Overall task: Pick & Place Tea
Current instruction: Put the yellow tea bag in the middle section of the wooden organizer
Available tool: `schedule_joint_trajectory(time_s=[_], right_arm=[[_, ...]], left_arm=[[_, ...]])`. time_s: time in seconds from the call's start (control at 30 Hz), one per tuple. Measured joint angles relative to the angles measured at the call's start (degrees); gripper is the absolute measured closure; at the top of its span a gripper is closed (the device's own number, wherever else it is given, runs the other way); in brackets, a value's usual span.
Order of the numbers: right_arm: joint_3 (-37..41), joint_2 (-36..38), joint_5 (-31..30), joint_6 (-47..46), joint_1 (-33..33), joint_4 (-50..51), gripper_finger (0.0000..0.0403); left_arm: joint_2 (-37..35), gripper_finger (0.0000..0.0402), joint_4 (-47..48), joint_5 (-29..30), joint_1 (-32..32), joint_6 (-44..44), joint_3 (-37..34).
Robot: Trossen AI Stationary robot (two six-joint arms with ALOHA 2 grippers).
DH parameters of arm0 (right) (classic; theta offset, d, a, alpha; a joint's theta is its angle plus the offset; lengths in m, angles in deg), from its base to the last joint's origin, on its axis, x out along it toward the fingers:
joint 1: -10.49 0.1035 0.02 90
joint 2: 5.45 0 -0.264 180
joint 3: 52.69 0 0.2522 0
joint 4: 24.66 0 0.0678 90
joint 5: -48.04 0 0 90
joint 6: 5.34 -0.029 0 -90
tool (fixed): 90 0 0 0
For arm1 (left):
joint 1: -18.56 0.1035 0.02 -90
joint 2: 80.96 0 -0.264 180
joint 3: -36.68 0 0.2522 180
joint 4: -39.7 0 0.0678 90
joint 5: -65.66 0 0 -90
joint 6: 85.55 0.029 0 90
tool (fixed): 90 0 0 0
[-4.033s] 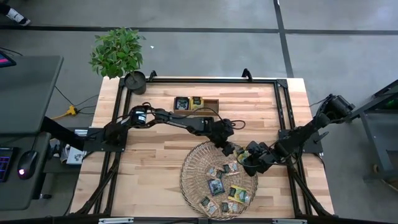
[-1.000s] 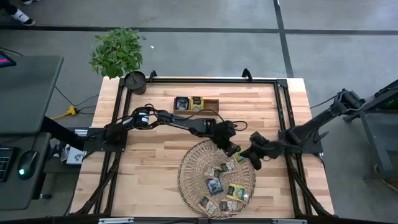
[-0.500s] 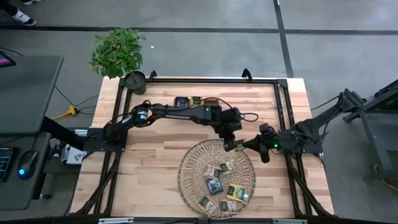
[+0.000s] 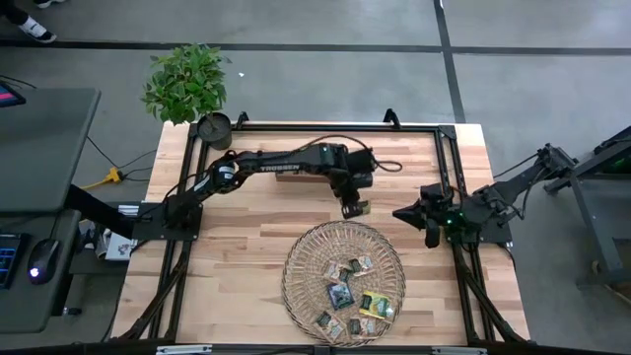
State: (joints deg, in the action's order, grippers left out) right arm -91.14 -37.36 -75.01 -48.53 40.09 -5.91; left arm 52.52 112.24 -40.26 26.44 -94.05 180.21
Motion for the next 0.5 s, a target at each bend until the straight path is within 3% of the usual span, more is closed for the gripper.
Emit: schedule_joint_trajectory(time_s=[0.43,0.5], right_arm=[[0.00,6.47,0.15,2.78,0.00,5.82,0.0403],[0.00,7.12,0.15,2.79,0.00,7.02,0.0403]], left_arm=[[-5.19,0.0401,1.80,0.63,7.25,3.11,0.09],[-7.11,0.0401,5.35,0.79,8.33,3.43,-0.21]])
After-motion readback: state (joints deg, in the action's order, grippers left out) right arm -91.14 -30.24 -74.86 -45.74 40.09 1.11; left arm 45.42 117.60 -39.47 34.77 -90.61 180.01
